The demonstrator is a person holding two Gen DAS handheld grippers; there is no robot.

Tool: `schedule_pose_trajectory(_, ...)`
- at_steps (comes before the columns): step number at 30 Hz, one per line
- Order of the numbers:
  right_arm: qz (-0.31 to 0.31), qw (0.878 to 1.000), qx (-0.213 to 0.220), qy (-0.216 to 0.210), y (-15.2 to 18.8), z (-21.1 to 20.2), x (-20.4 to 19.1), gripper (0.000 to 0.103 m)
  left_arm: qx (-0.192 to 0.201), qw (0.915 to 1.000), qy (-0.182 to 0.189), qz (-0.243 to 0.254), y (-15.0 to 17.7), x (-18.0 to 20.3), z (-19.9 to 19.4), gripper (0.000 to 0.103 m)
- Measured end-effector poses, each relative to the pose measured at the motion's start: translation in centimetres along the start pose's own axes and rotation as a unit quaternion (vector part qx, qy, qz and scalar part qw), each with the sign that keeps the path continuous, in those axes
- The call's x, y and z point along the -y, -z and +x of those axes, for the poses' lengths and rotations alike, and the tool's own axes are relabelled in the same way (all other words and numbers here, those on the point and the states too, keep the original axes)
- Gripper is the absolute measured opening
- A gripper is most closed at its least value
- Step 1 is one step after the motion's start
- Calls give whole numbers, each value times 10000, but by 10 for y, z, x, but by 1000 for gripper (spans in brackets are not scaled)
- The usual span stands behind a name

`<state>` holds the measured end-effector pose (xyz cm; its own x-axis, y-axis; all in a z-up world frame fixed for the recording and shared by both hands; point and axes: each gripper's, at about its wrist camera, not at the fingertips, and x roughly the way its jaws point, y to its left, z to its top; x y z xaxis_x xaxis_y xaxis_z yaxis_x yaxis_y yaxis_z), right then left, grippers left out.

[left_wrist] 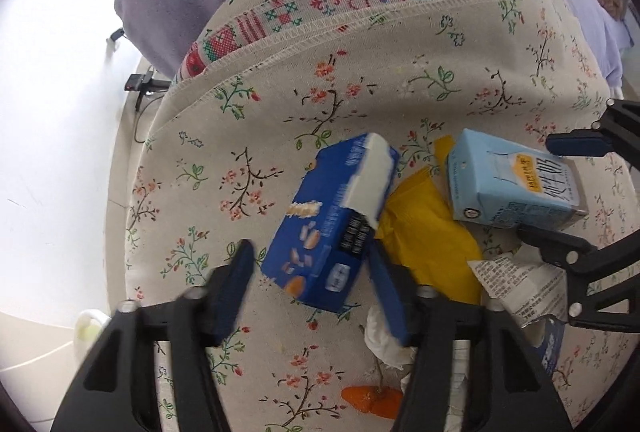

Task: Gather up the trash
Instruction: 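Grasp the blue carton with the left tool while the right tool grasps the light-blue milk carton, then carry both cartons toward the white basin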

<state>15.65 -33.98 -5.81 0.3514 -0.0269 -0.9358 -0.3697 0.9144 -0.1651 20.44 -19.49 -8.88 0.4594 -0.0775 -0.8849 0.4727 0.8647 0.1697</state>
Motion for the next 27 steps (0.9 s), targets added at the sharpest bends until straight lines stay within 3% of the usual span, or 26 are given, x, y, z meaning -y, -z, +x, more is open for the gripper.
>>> schedule_pose_trajectory(1,-3,10000,1,2,-1,1,-1,70,-12,10000,20,-13,0,-2,0,40)
schedule_pose_trajectory(6,-78,10000,-21,54,-8,10,-6,70,-28,10000,-50,-22,-2,-9,3,33)
schedule_pose_trajectory(10,-140,9998,-36,153,-15,19,-14,70,-38,9995,182,-243,-4,-20,3,27)
schedule_pose_trajectory(17,-93,9994,91,307,-15,12,-23,66,64,9981,397,-457,-3,-33,-5,27)
schedule_pose_trajectory(24,21,9959,369,827,-15,-23,-33,62,221,9960,498,-708,5,-39,-22,27)
schedule_pose_trajectory(27,196,9950,501,841,-18,-34,-36,62,305,9946,581,-801,9,-41,-32,27)
